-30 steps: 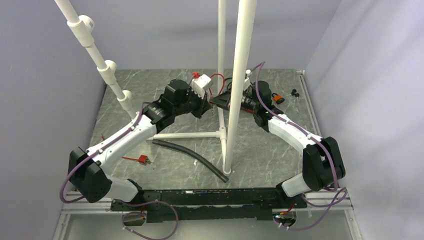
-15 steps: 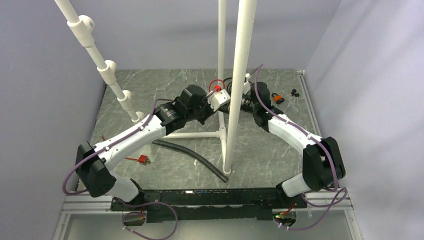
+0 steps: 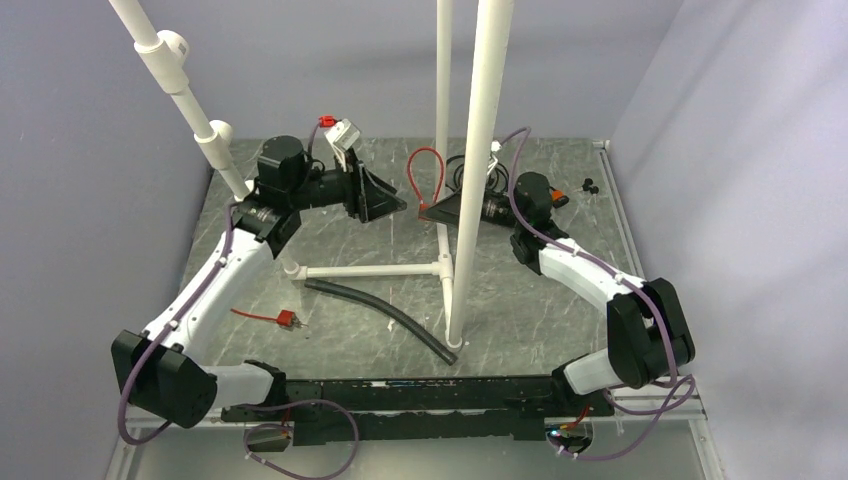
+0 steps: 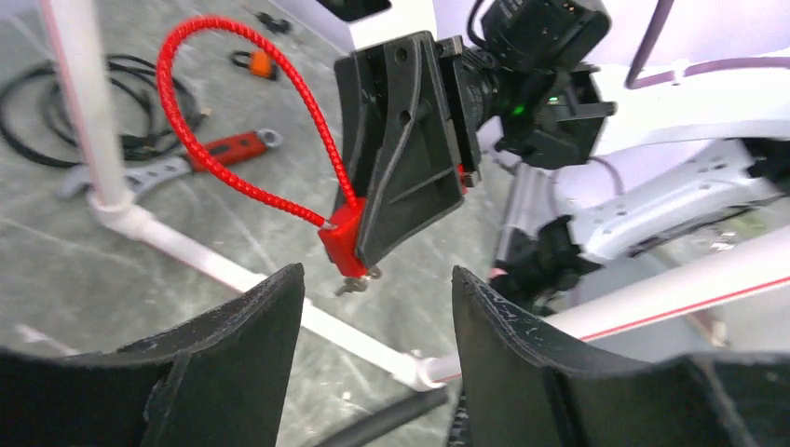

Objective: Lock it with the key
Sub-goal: Lock the lock.

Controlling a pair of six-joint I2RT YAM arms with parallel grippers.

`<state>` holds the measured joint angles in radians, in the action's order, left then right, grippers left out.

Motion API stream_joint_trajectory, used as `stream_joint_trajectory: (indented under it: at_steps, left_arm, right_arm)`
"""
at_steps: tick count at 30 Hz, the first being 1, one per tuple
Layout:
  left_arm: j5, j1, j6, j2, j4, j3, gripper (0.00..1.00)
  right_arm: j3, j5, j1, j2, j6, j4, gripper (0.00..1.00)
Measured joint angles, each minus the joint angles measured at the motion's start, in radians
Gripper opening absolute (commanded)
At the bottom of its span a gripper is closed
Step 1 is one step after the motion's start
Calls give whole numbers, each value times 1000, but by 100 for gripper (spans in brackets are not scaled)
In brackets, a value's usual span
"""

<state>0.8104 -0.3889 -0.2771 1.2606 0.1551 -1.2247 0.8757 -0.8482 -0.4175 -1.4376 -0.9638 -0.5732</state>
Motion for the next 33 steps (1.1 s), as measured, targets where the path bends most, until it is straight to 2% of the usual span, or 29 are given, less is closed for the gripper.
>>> stream_joint_trajectory:
  at_steps: [7,14,18,20,22,25,33]
  left_arm:
    - [90,3,-309,51,-238,70,59]
    - [79,2,-473,103,-371,93,50]
    - [74,1,-507,105,-413,93,44]
    - [74,1,-516,106,-429,93,37]
    - [74,0,-527,111,-444,93,25]
    - [74,-9,-531,121,-447,92,0]
    - [73,-38,-466,132,-393,79,0]
  right_arm:
    - [-30,-70,2,21,10,-174,0]
    - [-43,-103,-5,39,11,-237,0]
    - [-49,-111,-12,47,11,-249,0]
    - [-51,-116,-16,47,12,-252,0]
    - [-53,-123,-19,47,13,-252,0]
    - [-53,-127,-21,47,15,-252,0]
    - [-46,-162,-21,47,109,-166,0]
